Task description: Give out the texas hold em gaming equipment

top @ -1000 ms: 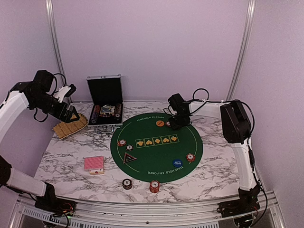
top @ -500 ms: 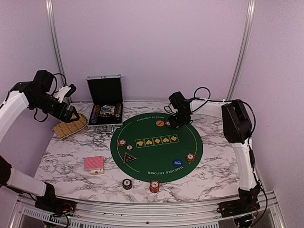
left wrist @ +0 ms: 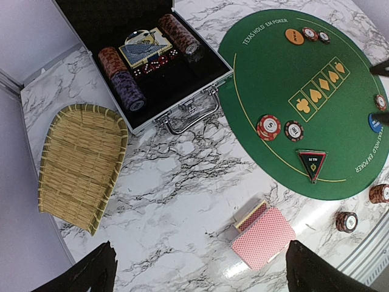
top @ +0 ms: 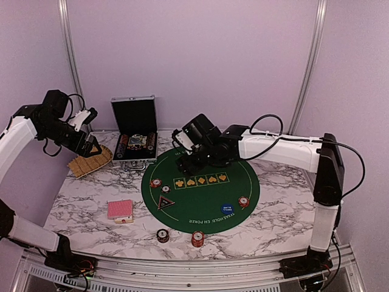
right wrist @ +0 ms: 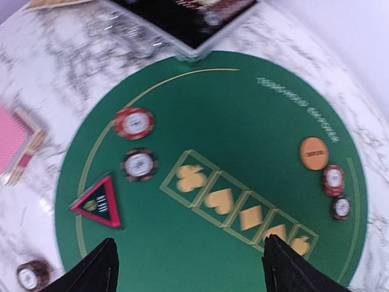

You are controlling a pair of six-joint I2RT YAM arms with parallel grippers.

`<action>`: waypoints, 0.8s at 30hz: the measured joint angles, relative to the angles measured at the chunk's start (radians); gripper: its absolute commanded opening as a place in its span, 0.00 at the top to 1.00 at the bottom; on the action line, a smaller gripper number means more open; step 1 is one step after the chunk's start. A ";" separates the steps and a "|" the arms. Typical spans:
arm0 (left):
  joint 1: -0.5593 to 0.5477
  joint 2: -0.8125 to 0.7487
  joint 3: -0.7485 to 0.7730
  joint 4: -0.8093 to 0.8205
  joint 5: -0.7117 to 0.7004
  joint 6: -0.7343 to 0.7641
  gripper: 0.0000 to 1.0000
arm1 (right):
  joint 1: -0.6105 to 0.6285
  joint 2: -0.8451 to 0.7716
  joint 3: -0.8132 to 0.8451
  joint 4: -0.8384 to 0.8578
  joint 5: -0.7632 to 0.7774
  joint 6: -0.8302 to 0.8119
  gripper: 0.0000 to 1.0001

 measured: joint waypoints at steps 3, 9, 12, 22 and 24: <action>0.000 0.000 0.000 0.000 0.000 0.000 0.01 | 0.113 0.000 -0.027 -0.008 -0.041 0.001 0.14; 0.000 0.000 0.000 0.000 0.000 0.000 0.01 | 0.265 0.032 -0.036 -0.050 -0.127 -0.003 0.09; 0.000 0.000 0.000 0.000 0.000 0.000 0.01 | 0.289 0.053 -0.037 -0.064 -0.161 -0.006 0.09; 0.000 0.000 0.000 0.000 0.000 0.000 0.01 | 0.311 0.130 -0.046 -0.081 -0.264 -0.047 0.08; 0.000 0.000 0.000 0.000 0.000 0.000 0.01 | 0.321 0.146 -0.046 -0.087 -0.272 -0.054 0.08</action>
